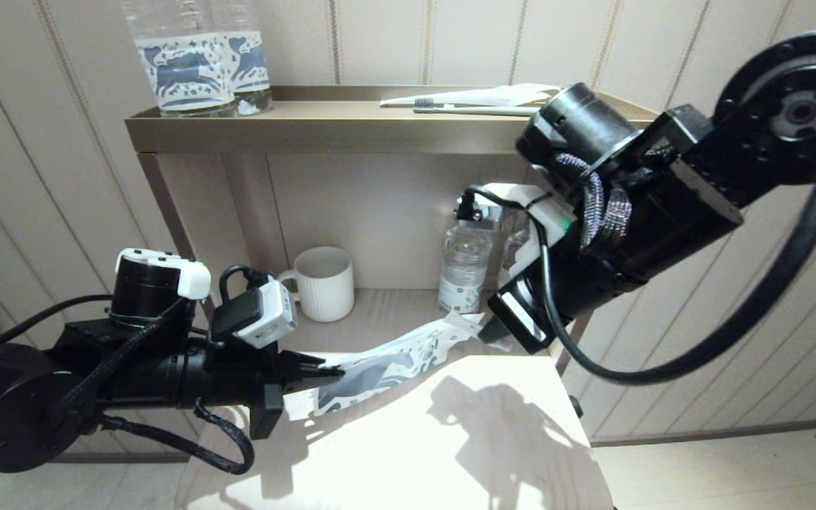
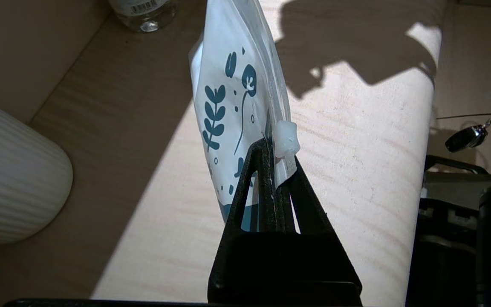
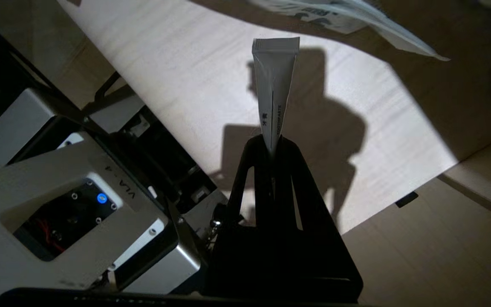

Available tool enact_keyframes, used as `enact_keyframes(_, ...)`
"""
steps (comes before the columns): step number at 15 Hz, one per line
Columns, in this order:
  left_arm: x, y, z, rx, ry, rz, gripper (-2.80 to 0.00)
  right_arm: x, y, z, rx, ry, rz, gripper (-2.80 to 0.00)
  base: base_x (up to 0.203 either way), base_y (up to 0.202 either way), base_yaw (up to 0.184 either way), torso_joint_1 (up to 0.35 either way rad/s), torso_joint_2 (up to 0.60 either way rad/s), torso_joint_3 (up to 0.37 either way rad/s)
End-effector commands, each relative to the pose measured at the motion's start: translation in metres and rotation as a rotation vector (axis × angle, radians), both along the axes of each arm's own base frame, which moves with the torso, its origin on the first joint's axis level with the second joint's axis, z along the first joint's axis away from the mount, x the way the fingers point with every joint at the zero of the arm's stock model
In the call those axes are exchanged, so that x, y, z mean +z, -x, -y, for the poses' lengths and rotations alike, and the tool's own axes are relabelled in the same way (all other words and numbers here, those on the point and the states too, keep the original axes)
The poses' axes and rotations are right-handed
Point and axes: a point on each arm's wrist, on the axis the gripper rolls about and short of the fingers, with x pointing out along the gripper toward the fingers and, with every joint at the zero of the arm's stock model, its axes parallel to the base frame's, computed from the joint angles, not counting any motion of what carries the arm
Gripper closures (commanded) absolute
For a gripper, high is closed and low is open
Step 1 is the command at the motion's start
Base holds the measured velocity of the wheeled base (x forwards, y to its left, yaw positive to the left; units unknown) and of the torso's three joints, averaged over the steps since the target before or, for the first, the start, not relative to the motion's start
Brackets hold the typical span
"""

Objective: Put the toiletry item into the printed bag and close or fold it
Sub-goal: Place the toothpaste in the storage bag

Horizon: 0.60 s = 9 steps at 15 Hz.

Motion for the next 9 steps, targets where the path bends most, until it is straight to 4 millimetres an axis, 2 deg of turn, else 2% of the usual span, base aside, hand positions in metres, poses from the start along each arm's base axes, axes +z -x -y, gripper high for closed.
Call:
enact_keyframes(1,-0.001,0.001,0.000,-0.012,-0.005,0.014,0.00,-0.018,-0.012,-0.011,0.021,0.041,-0.080,0.00,0.000,0.000,0.000,0.000,0.00,0.000)
enact_keyframes(4,0.001,0.004,0.000,-0.018,-0.003,0.019,0.00,-0.033,-0.022,-0.018,0.026,0.065,-0.113,0.00,0.000,0.000,0.000,0.000,0.00,0.000)
enact_keyframes(9,0.001,0.011,0.002,-0.042,-0.008,0.030,0.00,-0.034,-0.025,-0.021,0.027,0.055,-0.100,0.00,0.000,0.000,0.000,0.000,0.00,0.000)
